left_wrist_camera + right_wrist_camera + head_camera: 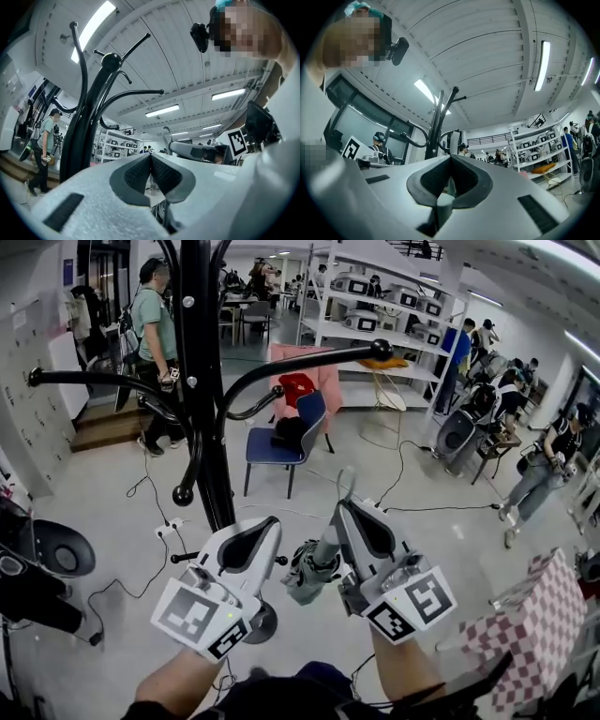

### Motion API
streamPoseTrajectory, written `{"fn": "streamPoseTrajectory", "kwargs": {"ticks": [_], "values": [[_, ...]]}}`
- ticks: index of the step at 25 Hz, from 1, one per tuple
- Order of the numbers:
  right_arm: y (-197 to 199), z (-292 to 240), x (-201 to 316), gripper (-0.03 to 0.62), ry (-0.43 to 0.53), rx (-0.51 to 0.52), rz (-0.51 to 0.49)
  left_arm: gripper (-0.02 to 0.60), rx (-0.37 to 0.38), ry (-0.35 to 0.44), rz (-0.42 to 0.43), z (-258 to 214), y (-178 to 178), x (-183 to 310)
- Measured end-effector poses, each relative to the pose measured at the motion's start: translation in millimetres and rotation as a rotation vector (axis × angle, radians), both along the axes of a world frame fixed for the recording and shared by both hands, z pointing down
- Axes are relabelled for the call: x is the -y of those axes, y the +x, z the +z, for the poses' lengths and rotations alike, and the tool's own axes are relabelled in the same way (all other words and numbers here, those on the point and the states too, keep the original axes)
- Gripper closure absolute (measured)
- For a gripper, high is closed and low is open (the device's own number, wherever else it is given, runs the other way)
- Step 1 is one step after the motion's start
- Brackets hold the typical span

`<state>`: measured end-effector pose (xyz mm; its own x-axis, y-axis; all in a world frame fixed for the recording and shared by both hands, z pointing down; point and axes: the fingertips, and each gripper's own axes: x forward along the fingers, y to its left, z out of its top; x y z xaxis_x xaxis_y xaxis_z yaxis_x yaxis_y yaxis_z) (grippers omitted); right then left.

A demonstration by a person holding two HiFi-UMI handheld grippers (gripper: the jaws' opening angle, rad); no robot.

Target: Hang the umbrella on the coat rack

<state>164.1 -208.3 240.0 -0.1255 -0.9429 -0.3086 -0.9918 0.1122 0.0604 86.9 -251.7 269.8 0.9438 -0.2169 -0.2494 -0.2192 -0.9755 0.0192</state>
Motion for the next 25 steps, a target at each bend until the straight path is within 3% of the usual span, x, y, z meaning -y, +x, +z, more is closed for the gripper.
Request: {"fn": "streamPoseTrajectory", "kwargs": {"ticks": [11,25], "values": [[26.2,-12.8,51.9,0.585,0.01,-0.017,-0.079,0.571,0.013,-0.007,-0.069,5.4,22.8,29.9],[38.1,-25.5,125.7,0.585,0.033,-0.052,-0.241,0.571,0.026,0.001,-0.27,3.6,18.3,53.1]]}}
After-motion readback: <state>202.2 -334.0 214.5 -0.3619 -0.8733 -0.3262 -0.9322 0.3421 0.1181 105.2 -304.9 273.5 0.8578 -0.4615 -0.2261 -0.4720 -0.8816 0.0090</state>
